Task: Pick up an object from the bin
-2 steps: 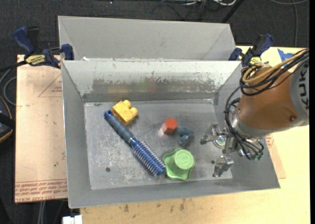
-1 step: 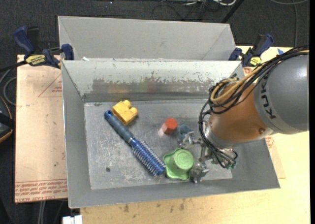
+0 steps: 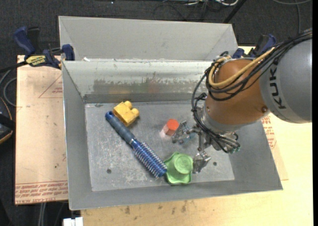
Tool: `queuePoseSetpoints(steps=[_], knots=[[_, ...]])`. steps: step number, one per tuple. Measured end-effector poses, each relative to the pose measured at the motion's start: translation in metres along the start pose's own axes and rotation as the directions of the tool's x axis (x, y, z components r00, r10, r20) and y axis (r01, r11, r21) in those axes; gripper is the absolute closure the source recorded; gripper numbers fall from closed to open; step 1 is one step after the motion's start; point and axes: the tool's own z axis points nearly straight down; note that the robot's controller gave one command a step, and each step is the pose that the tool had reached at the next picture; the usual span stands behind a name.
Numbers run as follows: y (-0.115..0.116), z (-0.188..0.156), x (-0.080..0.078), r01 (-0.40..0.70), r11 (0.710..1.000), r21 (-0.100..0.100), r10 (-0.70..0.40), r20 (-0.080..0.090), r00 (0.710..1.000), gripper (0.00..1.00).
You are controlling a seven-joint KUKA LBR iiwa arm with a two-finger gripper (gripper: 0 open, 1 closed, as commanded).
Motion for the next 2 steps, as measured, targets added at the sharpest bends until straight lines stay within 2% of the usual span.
queuePoseSetpoints(steps=[1,2], knots=[[-0.0032,0.0688,0.0118,0.135,0.991,-0.002,-0.135,-0.003,0.991,0.00],[-0.0030,0.0664,0.0107,0.137,0.991,-0.001,-0.137,-0.001,0.991,1.00]])
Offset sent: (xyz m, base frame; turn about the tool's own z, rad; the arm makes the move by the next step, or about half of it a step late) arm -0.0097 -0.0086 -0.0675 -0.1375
